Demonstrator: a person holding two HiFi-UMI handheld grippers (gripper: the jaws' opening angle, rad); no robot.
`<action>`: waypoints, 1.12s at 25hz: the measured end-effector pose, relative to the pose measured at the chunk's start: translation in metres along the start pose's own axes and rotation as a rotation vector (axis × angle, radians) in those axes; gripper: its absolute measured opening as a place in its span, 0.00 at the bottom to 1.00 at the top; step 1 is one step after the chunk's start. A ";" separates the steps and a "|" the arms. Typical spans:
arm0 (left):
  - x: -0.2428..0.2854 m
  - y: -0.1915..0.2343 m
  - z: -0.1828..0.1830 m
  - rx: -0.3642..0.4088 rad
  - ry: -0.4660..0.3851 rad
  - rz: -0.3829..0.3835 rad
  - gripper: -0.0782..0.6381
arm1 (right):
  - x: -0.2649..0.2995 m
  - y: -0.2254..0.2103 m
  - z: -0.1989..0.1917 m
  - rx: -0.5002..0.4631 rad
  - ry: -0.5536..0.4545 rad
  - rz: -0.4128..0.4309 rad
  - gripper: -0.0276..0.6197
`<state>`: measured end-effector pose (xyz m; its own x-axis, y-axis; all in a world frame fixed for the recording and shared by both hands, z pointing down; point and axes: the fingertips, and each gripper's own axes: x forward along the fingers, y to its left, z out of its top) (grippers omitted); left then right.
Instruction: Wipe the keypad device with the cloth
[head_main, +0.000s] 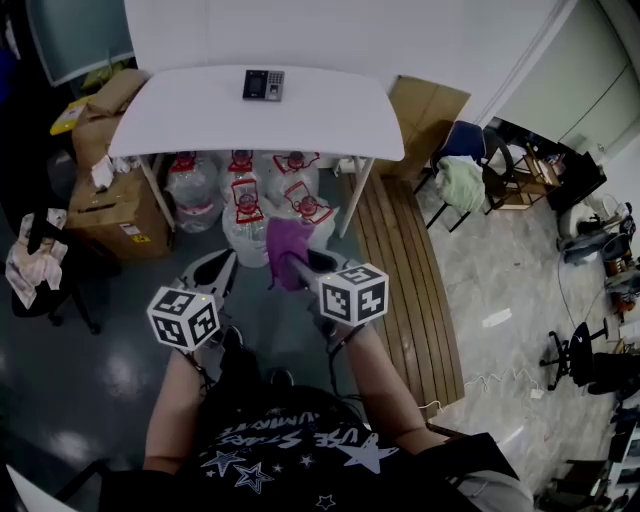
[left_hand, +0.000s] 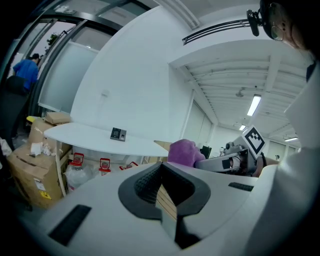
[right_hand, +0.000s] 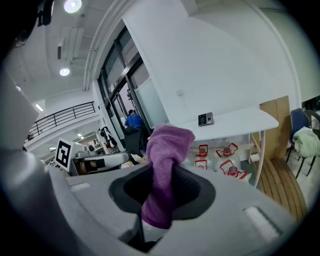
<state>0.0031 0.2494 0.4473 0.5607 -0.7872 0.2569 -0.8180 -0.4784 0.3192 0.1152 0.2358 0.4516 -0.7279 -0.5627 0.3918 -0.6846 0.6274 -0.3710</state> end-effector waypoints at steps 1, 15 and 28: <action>0.004 0.005 0.002 -0.001 0.001 -0.006 0.12 | 0.005 -0.002 0.003 0.002 0.000 -0.006 0.19; 0.058 0.110 0.056 -0.009 0.012 -0.067 0.12 | 0.110 -0.028 0.070 0.015 -0.009 -0.064 0.19; 0.084 0.200 0.083 -0.018 0.026 -0.141 0.12 | 0.190 -0.034 0.101 0.028 -0.022 -0.156 0.19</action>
<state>-0.1240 0.0551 0.4572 0.6736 -0.7017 0.2320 -0.7282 -0.5766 0.3704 -0.0034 0.0529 0.4534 -0.6128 -0.6642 0.4281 -0.7902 0.5160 -0.3305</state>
